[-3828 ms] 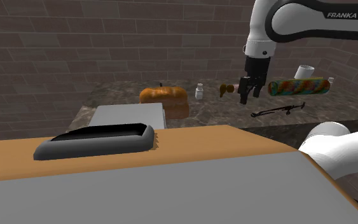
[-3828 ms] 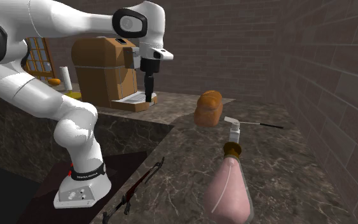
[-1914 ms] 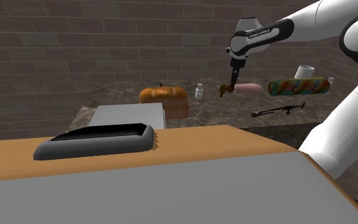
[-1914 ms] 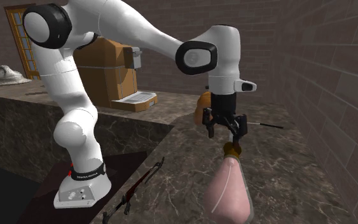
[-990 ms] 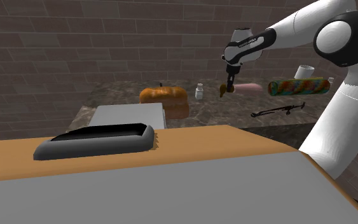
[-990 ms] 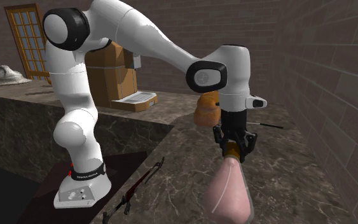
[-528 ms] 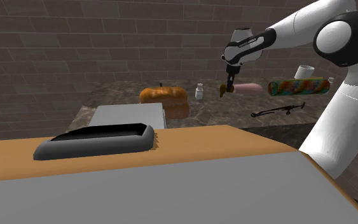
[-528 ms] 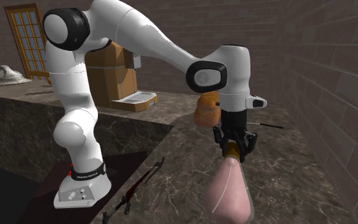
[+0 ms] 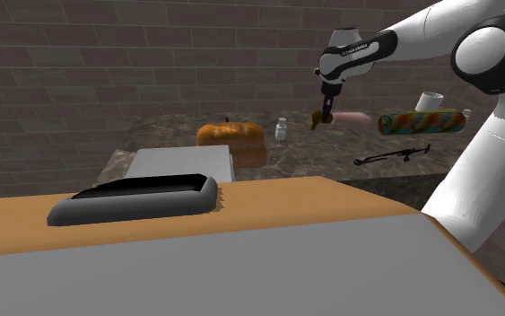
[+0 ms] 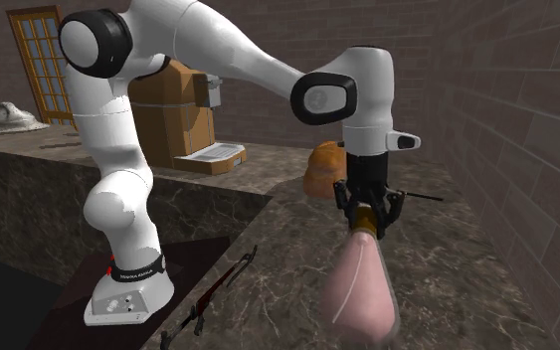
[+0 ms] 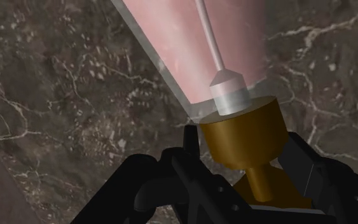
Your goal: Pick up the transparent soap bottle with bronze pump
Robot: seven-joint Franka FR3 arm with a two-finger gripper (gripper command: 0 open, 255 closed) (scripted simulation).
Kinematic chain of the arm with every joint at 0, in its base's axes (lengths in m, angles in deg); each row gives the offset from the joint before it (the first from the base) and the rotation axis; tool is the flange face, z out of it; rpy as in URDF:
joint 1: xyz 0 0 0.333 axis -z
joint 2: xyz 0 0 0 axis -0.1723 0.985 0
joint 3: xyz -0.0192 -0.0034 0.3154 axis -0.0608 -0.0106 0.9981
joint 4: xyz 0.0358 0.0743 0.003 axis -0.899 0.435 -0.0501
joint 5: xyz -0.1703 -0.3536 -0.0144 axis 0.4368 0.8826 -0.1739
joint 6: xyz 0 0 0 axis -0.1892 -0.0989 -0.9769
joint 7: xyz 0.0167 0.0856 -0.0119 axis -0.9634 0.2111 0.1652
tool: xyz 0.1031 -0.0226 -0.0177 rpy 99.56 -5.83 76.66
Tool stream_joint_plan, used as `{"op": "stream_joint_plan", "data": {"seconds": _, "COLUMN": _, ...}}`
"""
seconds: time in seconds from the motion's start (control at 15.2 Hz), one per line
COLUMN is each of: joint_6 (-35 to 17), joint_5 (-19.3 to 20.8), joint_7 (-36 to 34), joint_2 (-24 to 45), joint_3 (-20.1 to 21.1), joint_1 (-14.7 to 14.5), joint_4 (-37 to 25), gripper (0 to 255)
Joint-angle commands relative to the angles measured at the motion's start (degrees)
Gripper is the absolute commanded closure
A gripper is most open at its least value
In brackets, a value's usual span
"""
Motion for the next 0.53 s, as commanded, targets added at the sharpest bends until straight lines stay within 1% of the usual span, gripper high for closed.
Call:
{"op": "stream_joint_plan", "data": {"seconds": 0.0, "joint_6": 1.6, "joint_5": 0.0, "joint_7": 0.0, "joint_2": -0.2, "joint_3": 0.0, "joint_1": 0.0, "joint_4": -1.3, "gripper": 255}}
{"op": "stream_joint_plan", "data": {"seconds": 0.4, "joint_6": 6.1, "joint_5": 0.3, "joint_7": 0.1, "joint_2": -1.2, "joint_3": 0.2, "joint_1": -0.2, "joint_4": -5.0, "gripper": 255}}
{"op": "stream_joint_plan", "data": {"seconds": 0.46, "joint_6": 6.2, "joint_5": 0.3, "joint_7": 0.1, "joint_2": -1.2, "joint_3": 0.2, "joint_1": -0.2, "joint_4": -5.0, "gripper": 255}}
